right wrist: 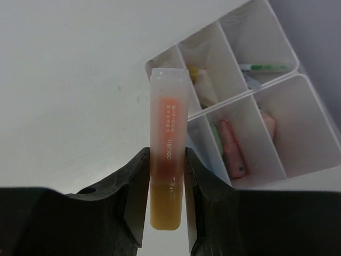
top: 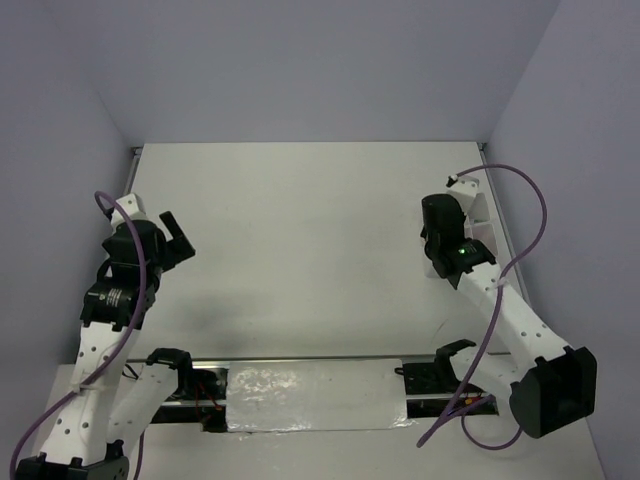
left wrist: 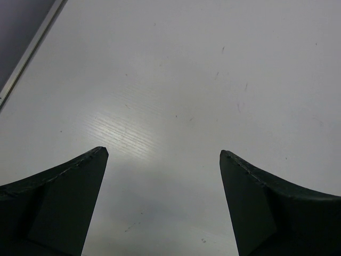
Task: Sort the stationery into containers
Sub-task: Place the pen in the storage box.
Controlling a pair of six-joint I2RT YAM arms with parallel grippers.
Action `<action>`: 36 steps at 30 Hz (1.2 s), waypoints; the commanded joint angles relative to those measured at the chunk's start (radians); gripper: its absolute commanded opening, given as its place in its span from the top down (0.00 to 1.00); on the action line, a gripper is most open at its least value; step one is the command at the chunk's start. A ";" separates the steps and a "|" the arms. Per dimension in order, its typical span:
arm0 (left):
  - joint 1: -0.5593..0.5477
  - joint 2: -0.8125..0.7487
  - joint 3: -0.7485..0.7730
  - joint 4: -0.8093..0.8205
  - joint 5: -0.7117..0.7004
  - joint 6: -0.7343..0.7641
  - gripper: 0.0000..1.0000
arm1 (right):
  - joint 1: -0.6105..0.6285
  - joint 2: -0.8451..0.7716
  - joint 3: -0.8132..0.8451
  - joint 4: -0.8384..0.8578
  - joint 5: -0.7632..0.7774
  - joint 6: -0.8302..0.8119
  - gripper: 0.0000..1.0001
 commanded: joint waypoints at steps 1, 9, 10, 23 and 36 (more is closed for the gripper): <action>-0.005 -0.003 -0.005 0.042 0.021 0.026 0.01 | -0.058 0.052 0.009 0.036 0.048 -0.064 1.00; -0.011 0.004 -0.008 0.051 0.041 0.033 0.01 | -0.125 0.126 -0.023 0.101 0.006 -0.092 1.00; -0.011 0.009 -0.009 0.053 0.049 0.035 0.01 | -0.128 0.118 -0.036 0.112 0.005 -0.089 1.00; -0.012 0.010 -0.014 0.063 0.068 0.044 0.01 | -0.136 0.141 -0.073 0.156 -0.006 -0.120 0.90; -0.012 0.003 -0.015 0.071 0.084 0.053 0.01 | -0.145 0.147 -0.063 0.153 -0.011 -0.123 0.71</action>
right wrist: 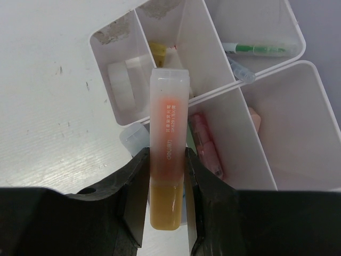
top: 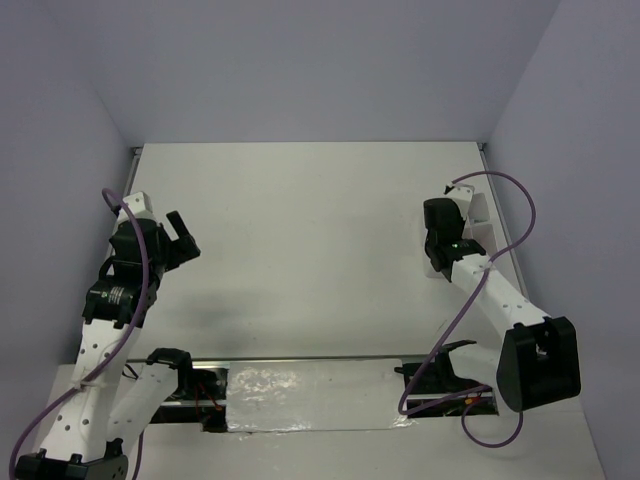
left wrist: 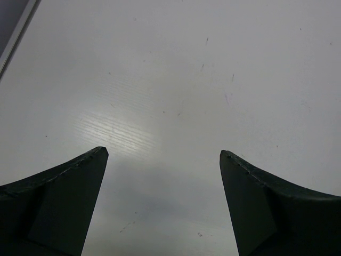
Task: Sort the stationery into containers
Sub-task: Place the pen in the storage box, then reset both arms
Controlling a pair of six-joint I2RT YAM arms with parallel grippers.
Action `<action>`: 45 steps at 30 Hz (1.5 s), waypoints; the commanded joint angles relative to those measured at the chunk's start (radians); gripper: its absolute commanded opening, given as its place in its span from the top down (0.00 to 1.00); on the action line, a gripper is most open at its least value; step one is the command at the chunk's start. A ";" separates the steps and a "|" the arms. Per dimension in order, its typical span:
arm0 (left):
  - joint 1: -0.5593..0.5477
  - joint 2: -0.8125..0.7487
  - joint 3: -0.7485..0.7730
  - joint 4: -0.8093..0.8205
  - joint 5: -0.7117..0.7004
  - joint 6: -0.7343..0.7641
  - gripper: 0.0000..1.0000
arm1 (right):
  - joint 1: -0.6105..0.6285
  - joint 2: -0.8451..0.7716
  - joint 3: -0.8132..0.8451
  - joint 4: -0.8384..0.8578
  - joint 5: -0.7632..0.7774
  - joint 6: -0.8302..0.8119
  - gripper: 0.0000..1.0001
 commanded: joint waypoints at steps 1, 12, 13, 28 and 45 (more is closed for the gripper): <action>-0.005 -0.010 -0.007 0.050 0.015 0.028 0.01 | -0.006 0.002 0.033 0.024 0.014 -0.006 0.70; -0.010 -0.013 -0.007 0.051 0.025 0.034 0.01 | -0.006 0.005 0.038 0.013 0.018 0.000 0.56; -0.011 -0.014 -0.007 0.053 0.026 0.036 0.01 | -0.006 0.005 0.038 0.013 0.018 0.000 0.56; -0.013 -0.007 -0.004 0.048 0.011 0.033 0.01 | 0.021 -0.396 0.031 -0.037 -0.429 0.029 0.04; 0.018 -0.070 0.016 -0.013 -0.181 -0.030 0.01 | 0.023 -0.711 0.432 -0.678 -0.480 -0.025 0.00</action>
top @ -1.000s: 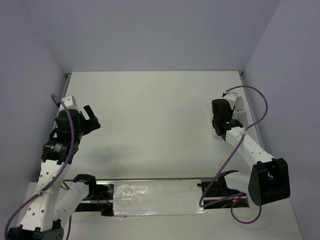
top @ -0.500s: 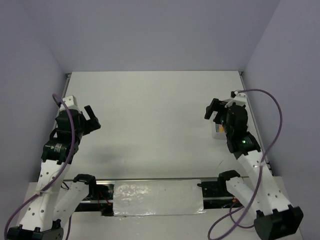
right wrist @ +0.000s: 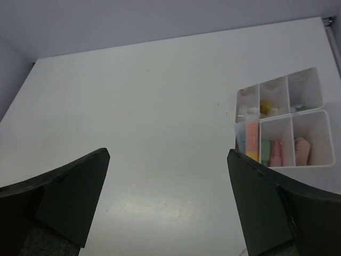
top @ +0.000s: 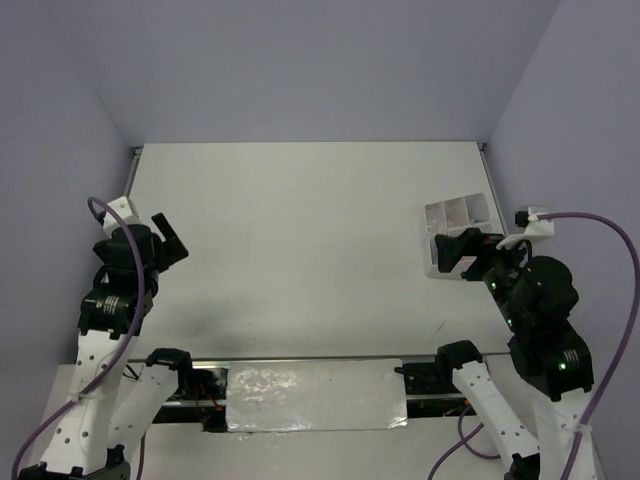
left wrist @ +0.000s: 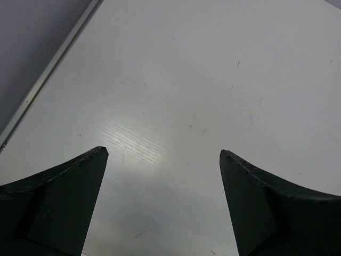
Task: Sort the stationery into containers
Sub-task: Reset both arms
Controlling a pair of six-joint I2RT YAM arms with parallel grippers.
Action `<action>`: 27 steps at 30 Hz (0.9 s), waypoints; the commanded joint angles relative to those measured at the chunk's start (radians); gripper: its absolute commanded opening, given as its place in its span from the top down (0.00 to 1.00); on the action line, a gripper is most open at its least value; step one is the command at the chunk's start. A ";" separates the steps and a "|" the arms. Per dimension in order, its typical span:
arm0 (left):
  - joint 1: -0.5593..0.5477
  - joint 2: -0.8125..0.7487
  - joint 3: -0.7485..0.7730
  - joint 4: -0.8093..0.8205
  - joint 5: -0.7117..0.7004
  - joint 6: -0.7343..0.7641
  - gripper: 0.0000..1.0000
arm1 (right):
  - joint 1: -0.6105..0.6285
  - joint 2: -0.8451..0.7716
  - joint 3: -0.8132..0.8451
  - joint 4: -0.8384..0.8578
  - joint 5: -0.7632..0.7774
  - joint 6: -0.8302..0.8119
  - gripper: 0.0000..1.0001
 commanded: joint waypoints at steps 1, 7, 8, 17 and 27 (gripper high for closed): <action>0.004 -0.040 0.018 0.002 -0.048 -0.020 0.01 | 0.005 -0.040 0.104 -0.196 0.081 -0.047 0.00; 0.004 -0.131 0.041 -0.031 -0.073 -0.017 0.01 | 0.006 -0.105 0.239 -0.333 0.193 -0.101 0.00; 0.004 -0.149 0.042 -0.037 -0.073 -0.018 0.01 | 0.008 -0.118 0.247 -0.338 0.222 -0.101 0.00; -0.010 -0.237 -0.011 -0.002 -0.030 -0.024 0.01 | 0.008 -0.261 0.161 -0.276 0.219 -0.101 0.00; -0.044 -0.280 -0.033 0.028 0.013 -0.014 0.01 | 0.008 -0.275 0.100 -0.243 0.190 -0.052 0.00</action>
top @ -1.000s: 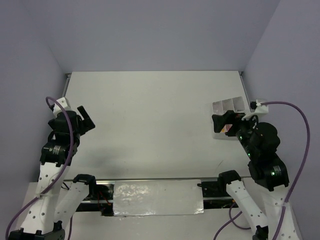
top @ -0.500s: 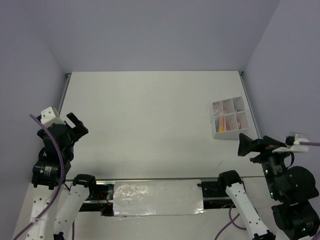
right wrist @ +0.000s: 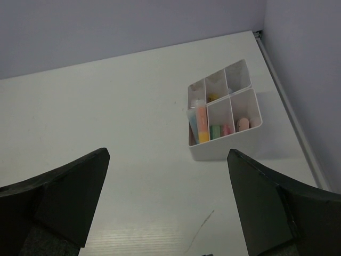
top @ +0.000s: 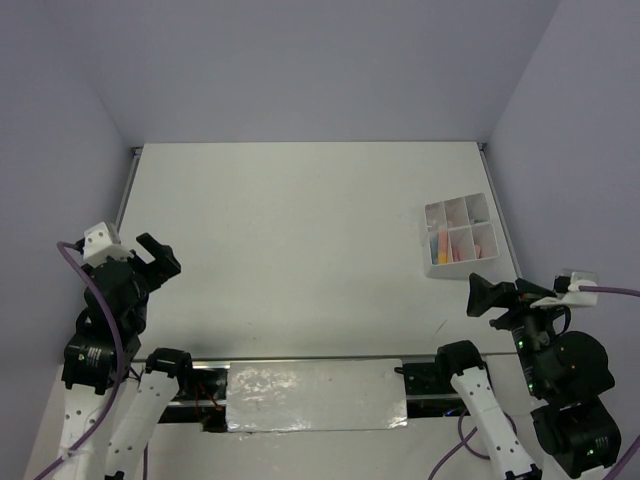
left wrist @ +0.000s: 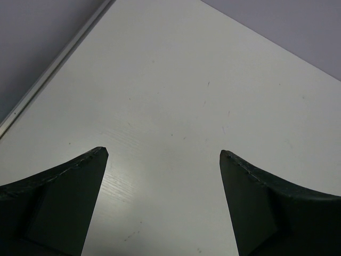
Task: Sort the stationery into containers
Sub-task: Reset both arms
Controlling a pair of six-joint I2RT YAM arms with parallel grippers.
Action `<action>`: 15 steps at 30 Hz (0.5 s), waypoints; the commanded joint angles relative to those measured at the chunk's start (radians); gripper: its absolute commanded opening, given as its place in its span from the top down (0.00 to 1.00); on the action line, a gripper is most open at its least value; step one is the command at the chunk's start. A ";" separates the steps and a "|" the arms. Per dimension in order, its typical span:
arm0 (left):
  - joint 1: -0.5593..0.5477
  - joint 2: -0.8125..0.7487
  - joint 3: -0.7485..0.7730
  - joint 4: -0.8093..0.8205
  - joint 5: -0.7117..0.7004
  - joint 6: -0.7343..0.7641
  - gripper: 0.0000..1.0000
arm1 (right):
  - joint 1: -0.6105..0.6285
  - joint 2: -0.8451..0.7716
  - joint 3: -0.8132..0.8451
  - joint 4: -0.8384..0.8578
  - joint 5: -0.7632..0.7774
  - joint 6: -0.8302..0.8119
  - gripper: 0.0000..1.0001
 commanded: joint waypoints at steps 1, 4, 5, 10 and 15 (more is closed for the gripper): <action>-0.006 -0.023 -0.001 0.065 0.020 0.009 0.01 | 0.006 0.007 0.015 0.036 -0.006 0.020 0.00; -0.006 -0.020 -0.006 0.072 0.031 0.014 0.01 | 0.006 0.009 0.023 0.026 -0.005 0.028 0.00; -0.006 -0.020 -0.006 0.075 0.034 0.017 0.01 | 0.006 0.010 0.031 0.016 -0.006 0.028 0.00; -0.006 -0.023 -0.014 0.085 0.053 0.022 0.01 | 0.004 -0.011 0.049 -0.005 -0.046 0.005 0.00; -0.007 -0.023 -0.014 0.088 0.060 0.023 0.01 | 0.006 -0.025 0.069 -0.053 -0.018 -0.007 0.00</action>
